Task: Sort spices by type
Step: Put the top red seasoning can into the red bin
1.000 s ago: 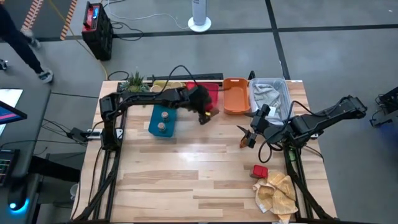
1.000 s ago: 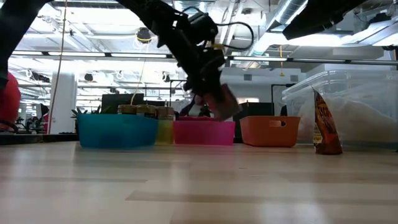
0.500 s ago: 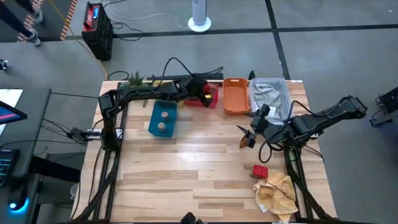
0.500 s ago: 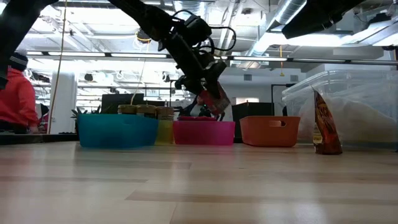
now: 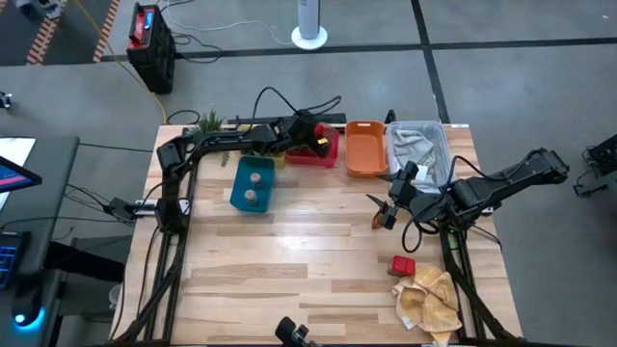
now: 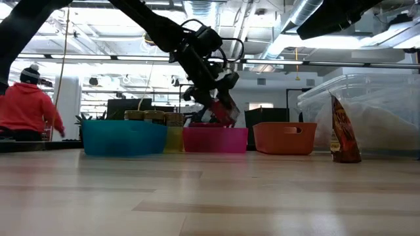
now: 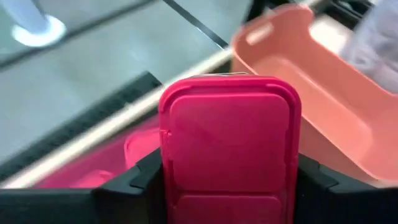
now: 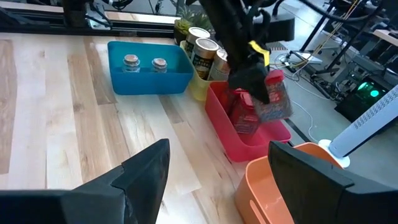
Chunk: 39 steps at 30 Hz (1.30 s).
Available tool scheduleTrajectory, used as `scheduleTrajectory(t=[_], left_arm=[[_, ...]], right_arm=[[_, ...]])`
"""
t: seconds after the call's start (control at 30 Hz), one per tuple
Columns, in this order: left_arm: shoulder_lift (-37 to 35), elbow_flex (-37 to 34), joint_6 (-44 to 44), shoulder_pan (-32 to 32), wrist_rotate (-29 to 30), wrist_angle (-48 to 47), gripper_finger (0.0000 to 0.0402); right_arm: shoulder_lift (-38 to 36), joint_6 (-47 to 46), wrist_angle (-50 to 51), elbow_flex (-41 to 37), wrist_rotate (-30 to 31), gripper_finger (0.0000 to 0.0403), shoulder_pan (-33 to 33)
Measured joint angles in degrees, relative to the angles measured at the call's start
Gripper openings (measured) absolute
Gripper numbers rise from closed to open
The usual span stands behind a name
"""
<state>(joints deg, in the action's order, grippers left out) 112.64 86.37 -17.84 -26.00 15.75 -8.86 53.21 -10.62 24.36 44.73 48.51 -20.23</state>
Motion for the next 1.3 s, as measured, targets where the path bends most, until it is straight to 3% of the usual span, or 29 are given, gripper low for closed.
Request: scheduleTrajectory(t=[0.13, 0.63, 1.0, 1.3], left_arm=[[-0.04, 0.04, -0.76, -0.65, 2.83, -0.28, 0.0214], [-0.04, 1.38, -2.91, 0.34, -2.06, -4.51, 0.0214], [-0.04, 1.37, -4.28, 0.22, -1.43, -4.73, 0.0215], [-0.04, 1.37, -6.41, 0.08, -0.85, -4.11, 0.0256]], right_arm=[[0.0, 0.19, 0.02, 0.0, 0.0, 0.0303, 0.0], [0.0, 0.44, 0.02, 0.0, -0.01, 0.0303, 0.0], [0.0, 0.13, 0.02, 0.0, -0.03, 0.0303, 0.0], [0.0, -0.04, 0.01, 0.0, -0.07, 0.0303, 0.0]])
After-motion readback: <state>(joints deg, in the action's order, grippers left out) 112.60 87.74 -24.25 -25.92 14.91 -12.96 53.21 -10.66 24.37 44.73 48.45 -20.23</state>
